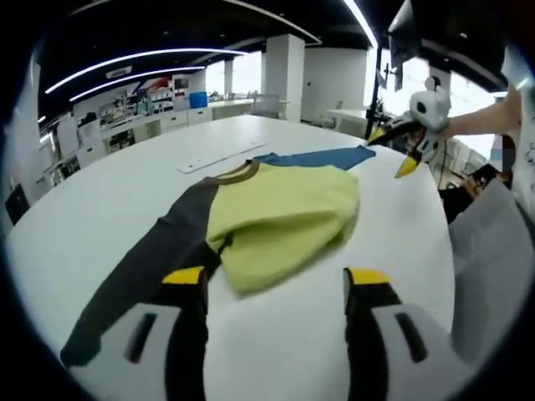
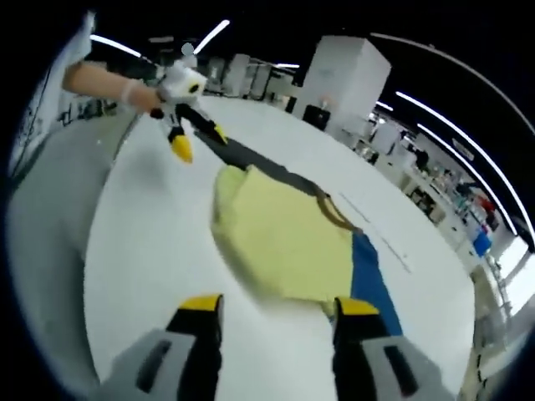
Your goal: Fold the garment on the visible template until the final outline fits inside the template.
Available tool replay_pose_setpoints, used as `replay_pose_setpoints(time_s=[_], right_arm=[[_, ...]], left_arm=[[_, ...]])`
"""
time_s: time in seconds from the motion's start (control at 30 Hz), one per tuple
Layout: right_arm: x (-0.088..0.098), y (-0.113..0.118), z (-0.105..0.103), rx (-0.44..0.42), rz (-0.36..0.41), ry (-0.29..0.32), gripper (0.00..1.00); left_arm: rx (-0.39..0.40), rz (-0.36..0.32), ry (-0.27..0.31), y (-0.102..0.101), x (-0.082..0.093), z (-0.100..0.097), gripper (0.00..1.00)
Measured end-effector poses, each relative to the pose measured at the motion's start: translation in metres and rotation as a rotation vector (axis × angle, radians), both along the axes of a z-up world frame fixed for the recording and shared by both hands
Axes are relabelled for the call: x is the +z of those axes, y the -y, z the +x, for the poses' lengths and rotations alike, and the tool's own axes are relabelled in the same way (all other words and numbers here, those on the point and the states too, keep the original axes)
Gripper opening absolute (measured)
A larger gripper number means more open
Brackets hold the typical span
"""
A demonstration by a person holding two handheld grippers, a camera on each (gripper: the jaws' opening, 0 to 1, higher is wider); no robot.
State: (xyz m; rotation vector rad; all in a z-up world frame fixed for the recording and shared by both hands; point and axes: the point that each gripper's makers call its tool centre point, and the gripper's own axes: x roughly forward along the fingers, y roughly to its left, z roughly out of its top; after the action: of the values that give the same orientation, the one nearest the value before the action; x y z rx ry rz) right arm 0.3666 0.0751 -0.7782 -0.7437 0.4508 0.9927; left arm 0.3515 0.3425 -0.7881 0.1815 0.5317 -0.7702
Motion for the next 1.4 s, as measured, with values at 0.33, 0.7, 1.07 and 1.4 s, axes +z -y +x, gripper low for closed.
replay_pose_setpoints(time_s=[0.33, 0.7, 1.07, 1.4], right_arm=[[-0.028, -0.02, 0.009, 0.135, -0.135, 0.05, 0.35], [-0.045, -0.033, 0.012, 0.261, -0.257, 0.137, 0.21], [-0.032, -0.04, 0.021, 0.224, -0.226, 0.14, 0.0], [0.006, -0.057, 0.059, 0.181, -0.147, 0.045, 0.0]], left_arm=[[0.036, -0.067, -0.004, 0.021, 0.009, -0.01, 0.62], [0.064, -0.077, -0.018, 0.028, 0.005, -0.021, 0.6], [0.076, -0.08, -0.027, 0.027, 0.002, -0.025, 0.59], [0.077, -0.089, -0.033, 0.029, -0.001, -0.025, 0.58]])
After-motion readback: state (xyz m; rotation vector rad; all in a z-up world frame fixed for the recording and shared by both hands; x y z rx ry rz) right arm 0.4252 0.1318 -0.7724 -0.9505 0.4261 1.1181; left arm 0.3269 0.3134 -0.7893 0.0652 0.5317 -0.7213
